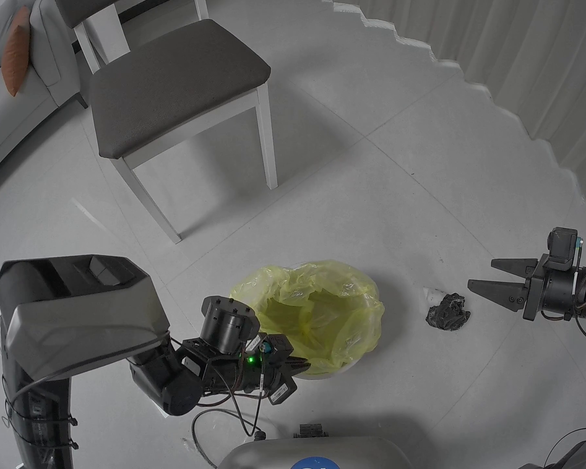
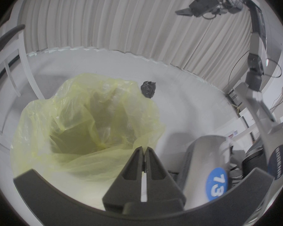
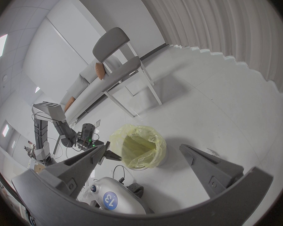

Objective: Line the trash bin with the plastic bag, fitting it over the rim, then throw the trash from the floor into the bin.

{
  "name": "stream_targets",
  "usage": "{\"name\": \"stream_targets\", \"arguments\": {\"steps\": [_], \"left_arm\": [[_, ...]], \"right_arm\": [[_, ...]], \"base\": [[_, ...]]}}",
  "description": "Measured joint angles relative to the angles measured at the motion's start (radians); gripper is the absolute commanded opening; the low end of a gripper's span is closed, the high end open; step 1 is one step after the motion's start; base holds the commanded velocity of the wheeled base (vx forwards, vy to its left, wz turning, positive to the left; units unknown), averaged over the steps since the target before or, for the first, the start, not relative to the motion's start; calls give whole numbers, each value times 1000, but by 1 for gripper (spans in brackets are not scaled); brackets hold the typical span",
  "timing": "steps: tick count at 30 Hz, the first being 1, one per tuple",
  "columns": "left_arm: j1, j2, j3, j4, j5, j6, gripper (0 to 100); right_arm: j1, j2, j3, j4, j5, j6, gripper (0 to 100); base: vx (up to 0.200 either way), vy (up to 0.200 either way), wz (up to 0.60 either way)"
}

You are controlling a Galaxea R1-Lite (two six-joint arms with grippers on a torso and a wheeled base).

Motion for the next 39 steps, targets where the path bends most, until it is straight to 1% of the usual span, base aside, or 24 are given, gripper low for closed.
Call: {"name": "stream_targets", "arguments": {"steps": [3, 6, 14, 20, 32, 39], "left_arm": [[-34, -38, 54, -58, -3, -56, 0], [-58, -70, 96, -78, -3, -81, 0], [-81, -103, 147, -90, -3, -90, 0], [-85, -100, 171, -126, -1, -99, 0], [-63, 40, 161, -275, 0, -99, 0], [-42, 104, 150, -321, -2, -99, 0]], "right_arm": [[0, -1, 0, 0, 0, 1, 100], [-1, -1, 0, 0, 0, 1, 100], [-2, -2, 0, 0, 0, 1, 100], [-2, -1, 0, 1, 0, 0, 100], [-4, 3, 1, 0, 0, 0, 100], [-7, 8, -1, 1, 0, 0, 100]], "base": [[0, 0, 0], [0, 0, 0], [0, 0, 0], [0, 0, 0], [0, 0, 0], [0, 0, 0]]}}
